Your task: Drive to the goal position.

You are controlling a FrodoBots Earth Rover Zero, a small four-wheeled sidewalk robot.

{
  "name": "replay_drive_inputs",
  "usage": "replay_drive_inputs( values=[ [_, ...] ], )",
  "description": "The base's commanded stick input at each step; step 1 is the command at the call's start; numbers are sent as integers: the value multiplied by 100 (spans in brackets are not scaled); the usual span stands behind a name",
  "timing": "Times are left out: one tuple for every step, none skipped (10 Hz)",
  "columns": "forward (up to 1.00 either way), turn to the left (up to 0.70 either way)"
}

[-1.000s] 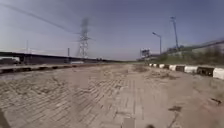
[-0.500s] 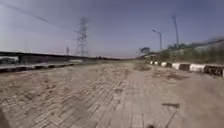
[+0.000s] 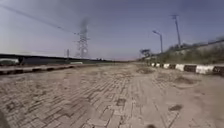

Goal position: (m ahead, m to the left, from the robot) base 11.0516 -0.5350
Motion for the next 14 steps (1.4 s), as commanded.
replay_drive_inputs(
  values=[
    [100,0],
    [100,0],
    [100,0],
    [100,0],
    [100,0],
    [100,0],
    [100,0],
    [100,0],
    [100,0],
    [100,0],
    [100,0],
    [100,0],
    [100,0],
    [100,0]
  ],
)
